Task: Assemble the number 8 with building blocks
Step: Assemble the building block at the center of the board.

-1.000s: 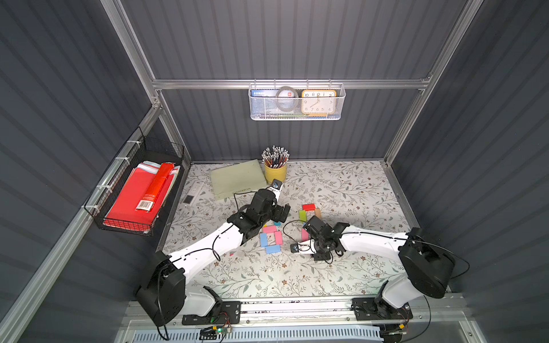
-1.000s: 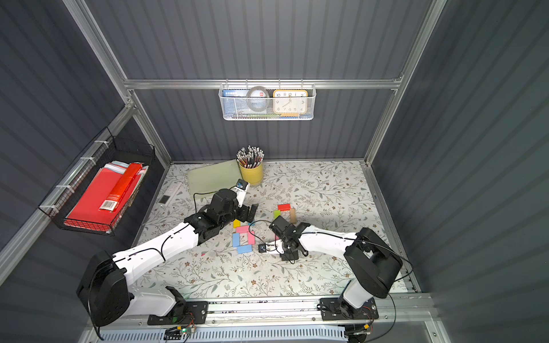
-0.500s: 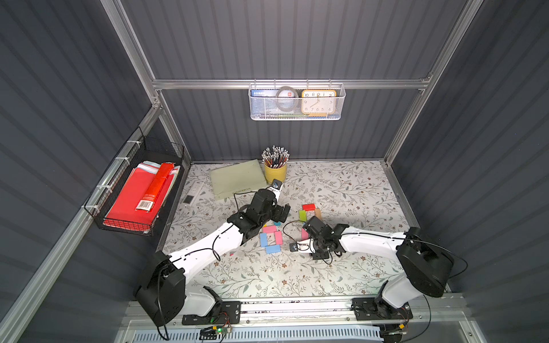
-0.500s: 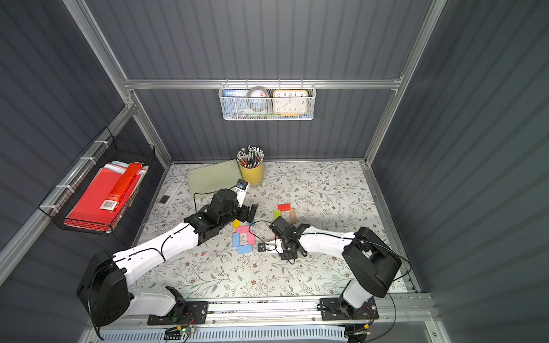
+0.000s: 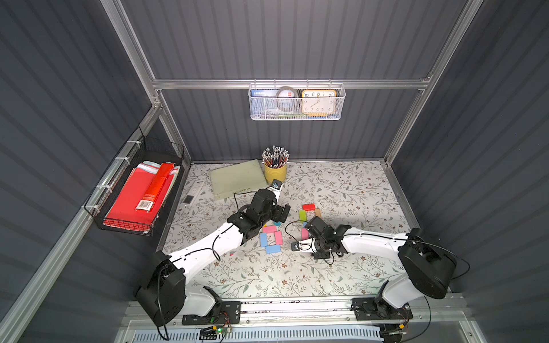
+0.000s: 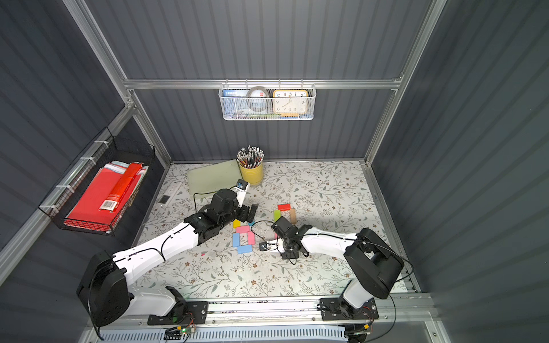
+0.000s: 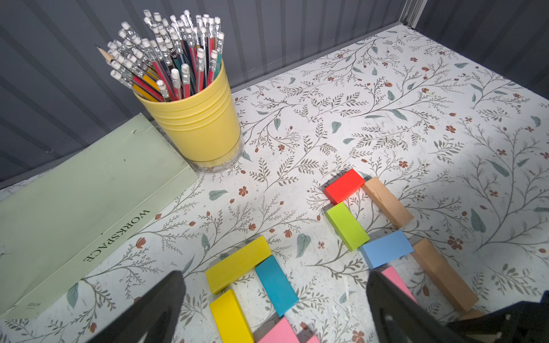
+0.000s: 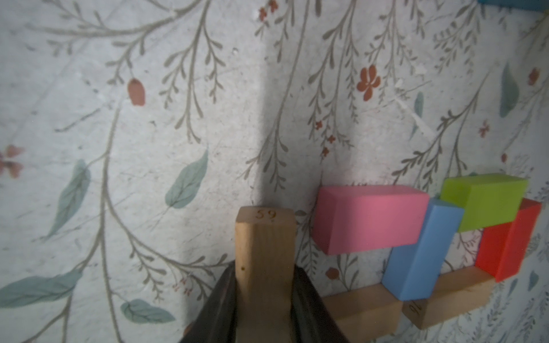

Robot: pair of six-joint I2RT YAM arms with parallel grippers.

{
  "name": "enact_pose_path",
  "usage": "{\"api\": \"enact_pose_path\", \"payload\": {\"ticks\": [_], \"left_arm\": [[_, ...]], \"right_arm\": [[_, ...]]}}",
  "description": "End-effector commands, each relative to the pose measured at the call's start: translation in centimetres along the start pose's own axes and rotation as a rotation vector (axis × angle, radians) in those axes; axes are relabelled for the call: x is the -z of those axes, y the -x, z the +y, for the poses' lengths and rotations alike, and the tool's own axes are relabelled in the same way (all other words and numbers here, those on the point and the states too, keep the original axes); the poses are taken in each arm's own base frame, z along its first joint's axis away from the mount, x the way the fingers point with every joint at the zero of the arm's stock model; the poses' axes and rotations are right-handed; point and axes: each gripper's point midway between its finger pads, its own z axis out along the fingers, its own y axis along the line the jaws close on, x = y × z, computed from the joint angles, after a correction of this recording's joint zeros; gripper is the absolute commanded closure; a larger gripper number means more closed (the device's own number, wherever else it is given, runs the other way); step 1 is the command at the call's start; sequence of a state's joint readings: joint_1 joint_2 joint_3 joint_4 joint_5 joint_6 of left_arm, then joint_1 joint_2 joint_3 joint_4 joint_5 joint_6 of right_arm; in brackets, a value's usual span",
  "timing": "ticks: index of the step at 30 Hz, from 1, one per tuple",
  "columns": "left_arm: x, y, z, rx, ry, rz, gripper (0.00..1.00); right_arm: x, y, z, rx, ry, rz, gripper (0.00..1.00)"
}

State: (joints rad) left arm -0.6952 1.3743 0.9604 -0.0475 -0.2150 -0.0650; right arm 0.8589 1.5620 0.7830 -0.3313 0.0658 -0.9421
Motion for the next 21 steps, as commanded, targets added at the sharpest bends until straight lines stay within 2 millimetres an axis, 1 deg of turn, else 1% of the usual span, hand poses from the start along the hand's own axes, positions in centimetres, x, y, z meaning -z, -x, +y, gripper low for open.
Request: {"api": "enact_pose_path", "payload": {"ticks": [1, 4, 8, 12, 15, 17, 18, 20, 21], "left_arm": [[0.6, 0.2, 0.1, 0.018, 0.002, -0.015, 0.01], [0.6, 0.1, 0.0, 0.017, 0.002, -0.013, 0.01], [0.4, 0.0, 0.0, 0.016, 0.003, -0.007, 0.01], [0.4, 0.0, 0.1, 0.016, 0.008, -0.008, 0.01], [0.5, 0.1, 0.2, 0.019, 0.012, -0.016, 0.01], [0.5, 0.1, 0.3, 0.024, 0.015, -0.022, 0.01], [0.5, 0.2, 0.3, 0.027, 0.013, -0.025, 0.01], [0.3, 0.1, 0.3, 0.044, 0.003, -0.021, 0.01], [0.2, 0.2, 0.2, 0.052, -0.006, -0.022, 0.01]], "right_arm": [[-0.3, -1.6, 1.2, 0.006, 0.03, 0.048, 0.66], [-0.1, -1.4, 0.9, 0.006, 0.017, 0.037, 0.65], [0.2, -1.1, 0.4, 0.011, -0.006, 0.023, 0.59], [1.5, 0.0, -0.8, 0.001, -0.059, -0.031, 0.54], [3.7, 1.9, -2.3, -0.027, -0.116, -0.131, 0.53], [5.9, 3.5, -3.8, -0.058, -0.172, -0.216, 0.49], [6.8, 4.0, -4.4, -0.083, -0.203, -0.253, 0.46], [8.9, 4.8, -5.7, -0.143, -0.263, -0.345, 0.34], [9.6, 5.0, -6.1, -0.178, -0.284, -0.381, 0.28]]}}
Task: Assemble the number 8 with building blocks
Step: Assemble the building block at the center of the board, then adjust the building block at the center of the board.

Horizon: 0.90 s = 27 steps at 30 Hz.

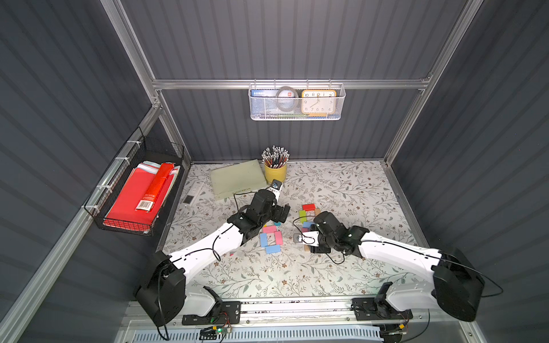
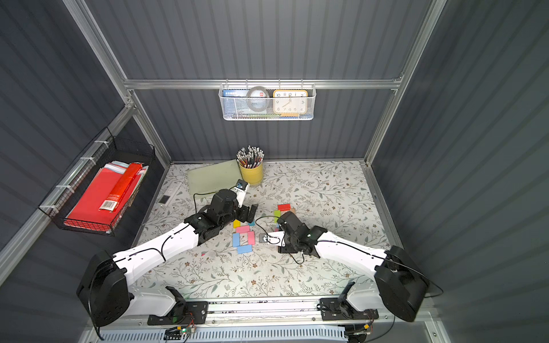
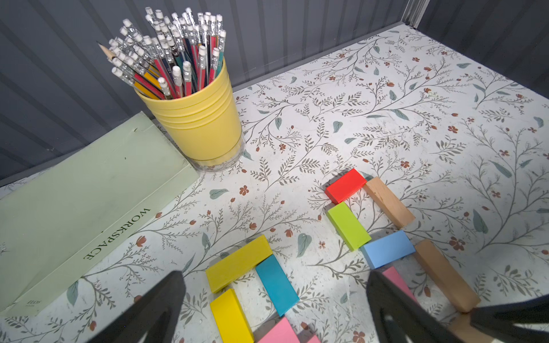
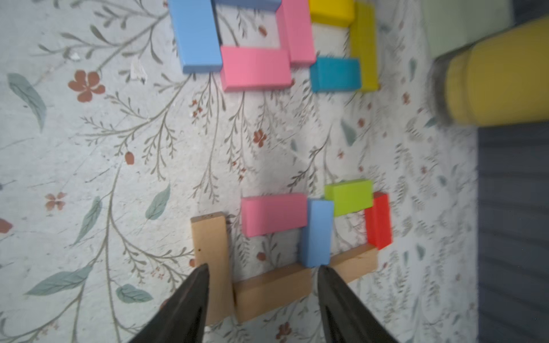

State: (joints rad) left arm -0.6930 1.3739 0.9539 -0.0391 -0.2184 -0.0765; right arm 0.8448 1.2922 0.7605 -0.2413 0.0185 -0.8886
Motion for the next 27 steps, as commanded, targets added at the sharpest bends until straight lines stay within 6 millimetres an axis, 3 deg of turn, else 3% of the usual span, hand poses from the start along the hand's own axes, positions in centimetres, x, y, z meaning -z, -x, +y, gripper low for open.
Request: {"api": "enact_pose_path", "payload": {"ticks": [1, 4, 7, 10, 14, 22, 27], "left_arm": [[0.1, 0.3, 0.1, 0.049, -0.02, -0.018, 0.01], [-0.2, 0.3, 0.1, 0.076, -0.042, -0.013, 0.01], [-0.4, 0.0, 0.1, 0.095, -0.054, -0.004, 0.0], [-0.6, -0.2, 0.2, 0.083, -0.052, 0.009, 0.01], [-0.5, -0.1, 0.6, 0.066, -0.047, 0.014, 0.01], [0.1, -0.9, 3.0, 0.076, -0.006, 0.015, 0.01], [0.3, -1.4, 3.2, 0.09, -0.011, 0.005, 0.01]], "right_arm": [[1.7, 2.3, -2.5, -0.152, -0.089, -0.149, 0.26], [3.5, 2.1, -5.3, -0.345, -0.207, -0.23, 0.17], [3.7, 0.0, -7.0, -0.52, -0.297, -0.204, 0.1], [2.8, -2.1, -6.6, -0.578, -0.325, -0.14, 0.01], [1.8, -4.4, -6.8, -0.629, -0.384, -0.057, 0.01], [-1.1, -5.0, -7.8, -0.784, -0.355, 0.057, 0.01], [-2.7, -4.5, -7.9, -0.859, -0.314, 0.091, 0.01]]}}
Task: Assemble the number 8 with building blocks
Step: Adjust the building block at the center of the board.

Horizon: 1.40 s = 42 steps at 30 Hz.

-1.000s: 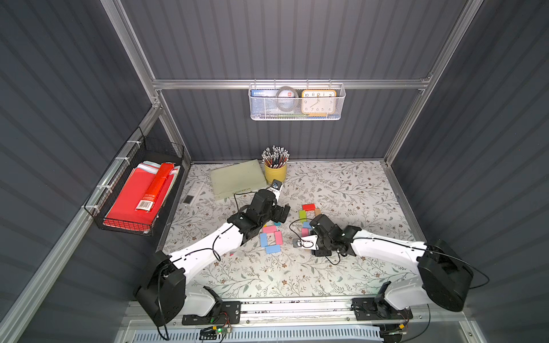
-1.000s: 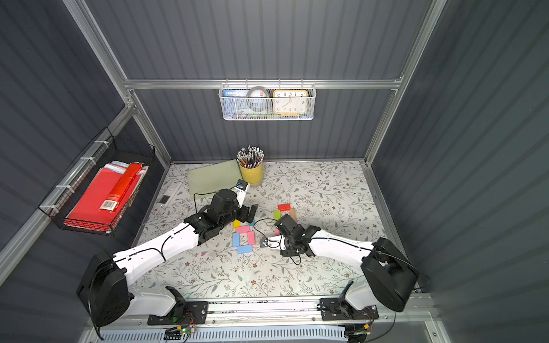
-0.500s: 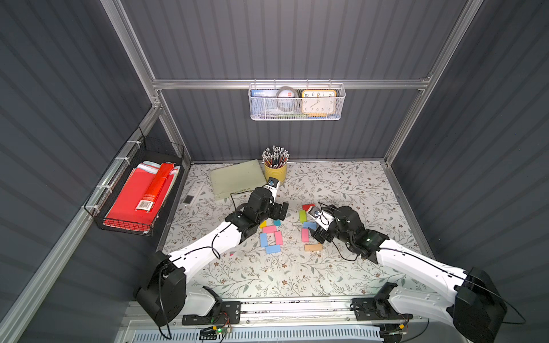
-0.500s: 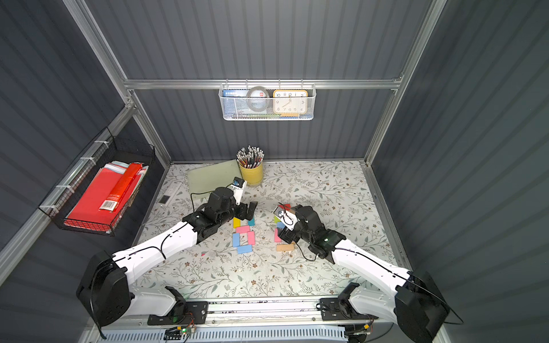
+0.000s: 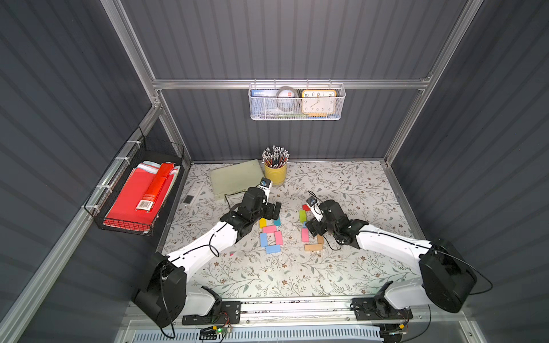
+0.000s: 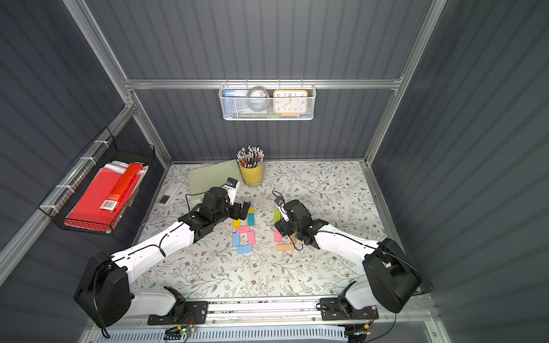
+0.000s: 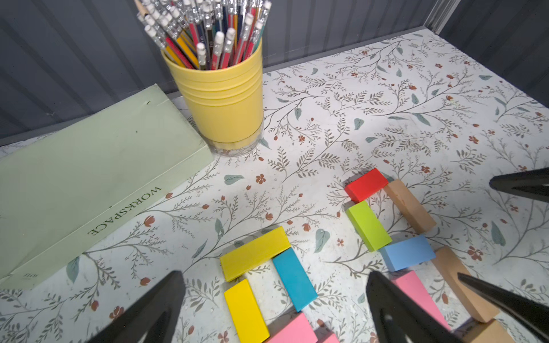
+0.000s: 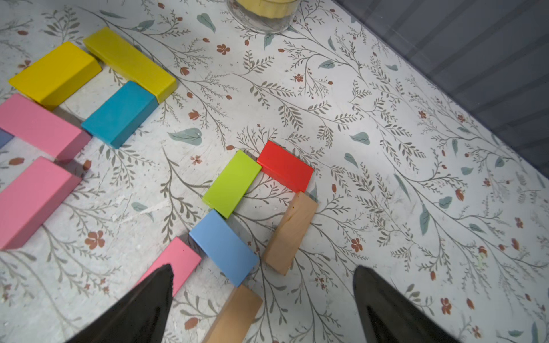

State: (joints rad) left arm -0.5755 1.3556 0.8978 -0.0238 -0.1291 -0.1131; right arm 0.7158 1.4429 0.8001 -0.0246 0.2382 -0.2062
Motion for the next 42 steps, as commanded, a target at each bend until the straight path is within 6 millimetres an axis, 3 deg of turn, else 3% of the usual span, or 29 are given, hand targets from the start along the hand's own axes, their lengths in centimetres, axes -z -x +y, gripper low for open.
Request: {"api": "enact_pose_path", "payload": {"ticks": [1, 10, 23, 42], "left_arm": [[0.8, 0.3, -0.4, 0.0, -0.032, -0.026, 0.0], [1.4, 0.8, -0.6, 0.0, -0.043, -0.04, 0.01], [1.4, 0.7, -0.6, 0.002, -0.048, -0.039, 0.01], [1.1, 0.4, -0.7, 0.004, -0.049, -0.027, 0.01]], "right_arm": [[-0.6, -0.2, 0.4, -0.078, -0.002, 0.052, 0.01], [-3.0, -0.8, 2.5, -0.007, -0.008, 0.141, 0.01], [-4.3, -2.2, 2.5, 0.055, -0.053, 0.203, 0.01], [-5.1, -1.7, 2.6, 0.07, -0.067, 0.19, 0.01]]}}
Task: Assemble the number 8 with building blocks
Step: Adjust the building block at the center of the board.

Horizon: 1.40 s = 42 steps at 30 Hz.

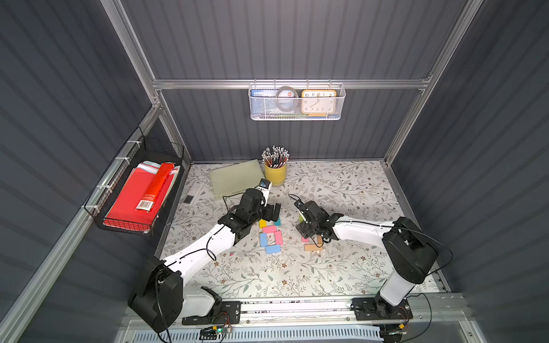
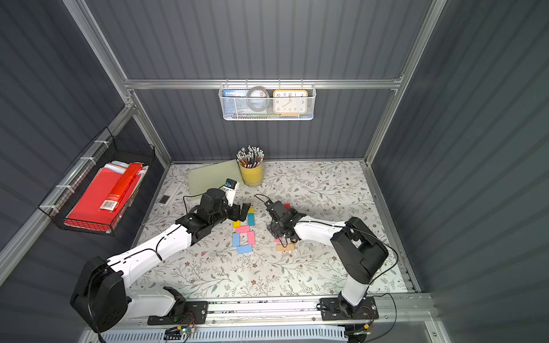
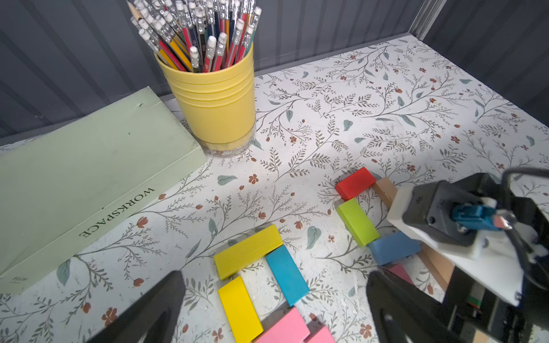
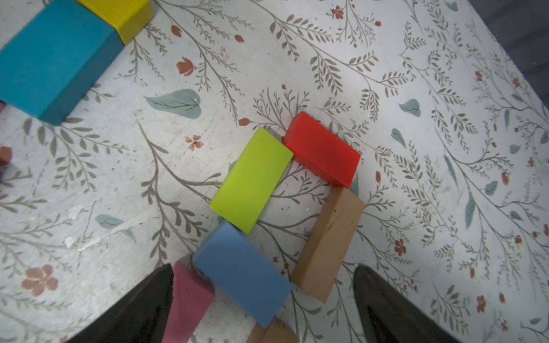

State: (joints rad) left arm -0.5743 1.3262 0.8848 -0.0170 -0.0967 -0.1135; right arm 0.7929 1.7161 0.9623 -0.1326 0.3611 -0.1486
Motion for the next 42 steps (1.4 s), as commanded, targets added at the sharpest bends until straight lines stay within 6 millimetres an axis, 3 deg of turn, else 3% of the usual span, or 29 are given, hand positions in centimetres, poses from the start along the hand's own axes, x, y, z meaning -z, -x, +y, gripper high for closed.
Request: {"api": "enact_pose_path", "payload": {"ticks": [1, 14, 42], "left_arm": [[0.3, 0.1, -0.3, 0.0, -0.016, -0.008, 0.01], [0.2, -0.1, -0.4, 0.001, -0.021, -0.002, 0.01], [0.0, -0.1, -0.4, 0.004, -0.024, 0.004, 0.01]], "right_arm": [[-0.3, 0.6, -0.1, 0.007, -0.017, -0.008, 0.01], [-0.7, 0.1, -0.1, 0.022, -0.026, 0.007, 0.01], [0.2, 1.5, -0.6, -0.015, -0.024, -0.041, 0.01]]}}
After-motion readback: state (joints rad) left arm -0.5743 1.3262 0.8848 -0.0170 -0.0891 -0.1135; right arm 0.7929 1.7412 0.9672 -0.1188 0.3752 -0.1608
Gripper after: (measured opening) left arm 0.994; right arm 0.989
